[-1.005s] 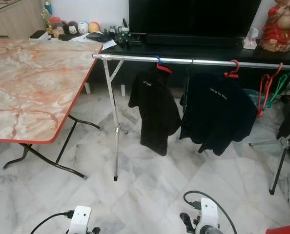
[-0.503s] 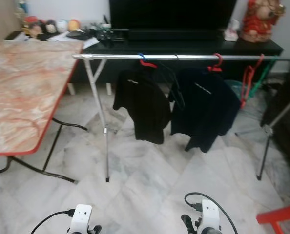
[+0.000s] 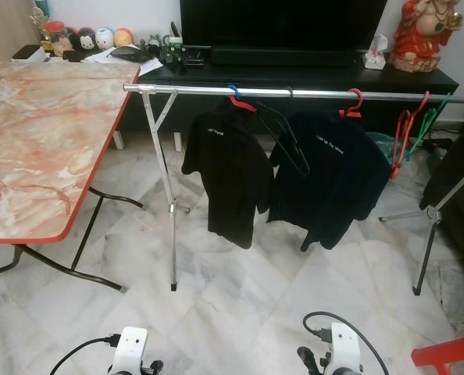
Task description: Hang hanger
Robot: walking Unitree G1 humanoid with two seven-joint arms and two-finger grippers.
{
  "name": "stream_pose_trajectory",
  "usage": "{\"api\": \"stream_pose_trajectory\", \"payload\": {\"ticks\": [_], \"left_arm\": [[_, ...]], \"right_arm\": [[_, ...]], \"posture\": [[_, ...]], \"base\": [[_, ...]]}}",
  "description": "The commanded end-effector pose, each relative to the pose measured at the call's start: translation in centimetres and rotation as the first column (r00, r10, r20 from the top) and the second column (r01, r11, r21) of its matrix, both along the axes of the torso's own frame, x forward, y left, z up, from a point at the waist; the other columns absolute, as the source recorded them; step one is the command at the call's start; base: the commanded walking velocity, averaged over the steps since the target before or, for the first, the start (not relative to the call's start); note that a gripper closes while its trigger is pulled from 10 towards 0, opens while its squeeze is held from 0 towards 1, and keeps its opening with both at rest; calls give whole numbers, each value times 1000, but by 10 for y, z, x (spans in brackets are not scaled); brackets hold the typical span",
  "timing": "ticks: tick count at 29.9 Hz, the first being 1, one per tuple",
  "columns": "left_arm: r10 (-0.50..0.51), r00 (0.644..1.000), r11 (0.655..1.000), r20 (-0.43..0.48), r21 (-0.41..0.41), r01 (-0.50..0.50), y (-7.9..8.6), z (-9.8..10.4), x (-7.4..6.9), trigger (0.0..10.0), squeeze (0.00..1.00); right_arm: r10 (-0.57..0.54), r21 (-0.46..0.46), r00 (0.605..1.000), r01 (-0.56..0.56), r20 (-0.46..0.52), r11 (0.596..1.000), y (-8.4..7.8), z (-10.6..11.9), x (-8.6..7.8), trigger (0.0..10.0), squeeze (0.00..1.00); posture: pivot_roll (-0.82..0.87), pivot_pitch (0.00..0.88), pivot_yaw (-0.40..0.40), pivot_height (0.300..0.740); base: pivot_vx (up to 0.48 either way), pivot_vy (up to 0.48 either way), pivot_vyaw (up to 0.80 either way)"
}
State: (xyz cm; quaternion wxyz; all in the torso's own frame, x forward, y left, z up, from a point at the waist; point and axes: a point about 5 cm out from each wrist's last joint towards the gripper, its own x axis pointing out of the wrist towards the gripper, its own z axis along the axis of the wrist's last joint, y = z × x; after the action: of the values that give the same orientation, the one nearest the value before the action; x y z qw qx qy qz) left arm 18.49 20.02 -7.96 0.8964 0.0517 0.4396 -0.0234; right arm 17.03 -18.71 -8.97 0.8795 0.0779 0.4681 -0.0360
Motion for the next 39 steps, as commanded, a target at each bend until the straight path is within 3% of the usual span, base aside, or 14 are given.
{"api": "stream_pose_trajectory", "payload": {"ticks": [1, 9, 23, 27, 34, 39], "left_arm": [[4, 1000, 1000, -19, -3, -4, 0, -2, -4, 10000, 0], [5, 1000, 1000, -24, -5, -5, 0, -3, -5, 10000, 0], [5, 1000, 1000, -28, -9, -5, -1, -3, -6, 10000, 0], [5, 1000, 1000, -30, -8, -5, -1, -4, -6, 10000, 0], [5, 999, 1000, -32, -8, -6, -1, -4, -7, 10000, 0], [5, 999, 1000, -34, -7, -5, -1, -4, -7, 10000, 0]], "right_arm": [[-17, -5, 1000, 17, -10, 1000, -2, -1, -2, 10000, 0], [-24, -2, 1000, 24, -4, 1000, 0, -2, -4, 10000, 0], [-8, 5, 1000, 8, -3, 1000, 22, -3, -2, 10000, 0], [-9, 2, 1000, 9, 10, 1000, 18, -3, -3, 10000, 0], [-38, -15, 999, 39, 28, 999, -14, 3, 1, 10000, 0], [-41, -19, 999, 41, 28, 999, -18, 4, 3, 10000, 0]], "posture": [[24, 0, -52, 740], [23, 0, -52, 740], [25, 0, -55, 740], [25, 0, -55, 740], [25, 0, -54, 740], [25, 0, -54, 740]], "base": [[247, 0, 0], [258, 0, -315], [278, 0, -165], [285, 0, -117], [283, 0, 0], [284, 0, 0]]}}
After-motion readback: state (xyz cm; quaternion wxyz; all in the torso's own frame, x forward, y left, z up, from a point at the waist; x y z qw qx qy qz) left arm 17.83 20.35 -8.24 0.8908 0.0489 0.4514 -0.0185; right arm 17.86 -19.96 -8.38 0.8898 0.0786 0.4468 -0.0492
